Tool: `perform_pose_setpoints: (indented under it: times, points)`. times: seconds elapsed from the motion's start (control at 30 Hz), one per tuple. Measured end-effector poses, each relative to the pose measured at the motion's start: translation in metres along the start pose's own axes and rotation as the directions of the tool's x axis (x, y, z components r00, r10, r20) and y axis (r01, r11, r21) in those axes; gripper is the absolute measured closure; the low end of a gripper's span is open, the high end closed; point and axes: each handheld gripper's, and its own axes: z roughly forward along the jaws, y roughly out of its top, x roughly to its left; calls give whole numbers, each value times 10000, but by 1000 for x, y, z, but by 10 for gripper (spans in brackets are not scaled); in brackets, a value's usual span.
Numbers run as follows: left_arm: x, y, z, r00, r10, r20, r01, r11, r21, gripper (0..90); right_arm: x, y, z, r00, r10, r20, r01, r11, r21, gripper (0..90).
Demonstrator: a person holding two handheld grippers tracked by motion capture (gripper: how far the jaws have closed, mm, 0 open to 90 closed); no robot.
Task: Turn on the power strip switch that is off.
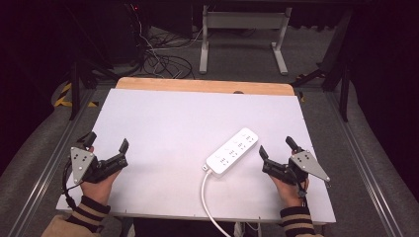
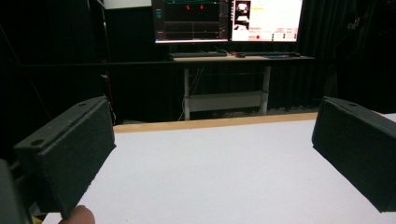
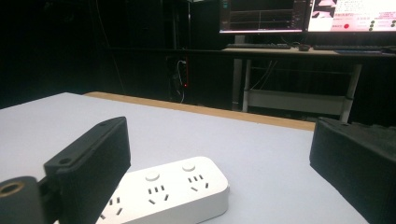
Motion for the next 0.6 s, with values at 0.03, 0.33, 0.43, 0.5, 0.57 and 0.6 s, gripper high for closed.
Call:
perform_pose_setpoints:
  times: [0.03,0.33,0.43,0.5,0.57,0.6]
  points:
    - [0,0,0,10000,0,0,0,10000,0,0,0,0,0,10000,-29,-24,29,10000,-9,59]
    - [0,0,0,10000,11,-6,-11,10000,4,0,1,1,-2,9999,-111,-48,111,9999,-16,63]
    - [0,0,0,10000,5,-4,-5,10000,-10,0,1,3,-3,9999,-131,-39,131,9999,-34,69]
    - [0,0,0,10000,8,-16,-8,10000,-35,0,1,5,-4,9998,-213,-52,213,9997,-96,78]
    - [0,0,0,10000,-3,-16,3,10000,-42,0,1,7,-5,9996,-274,-74,273,9995,-127,83]
    - [0,0,0,10000,3,-17,-4,10000,-42,0,0,9,-5,9994,-327,-67,326,9993,-159,84]
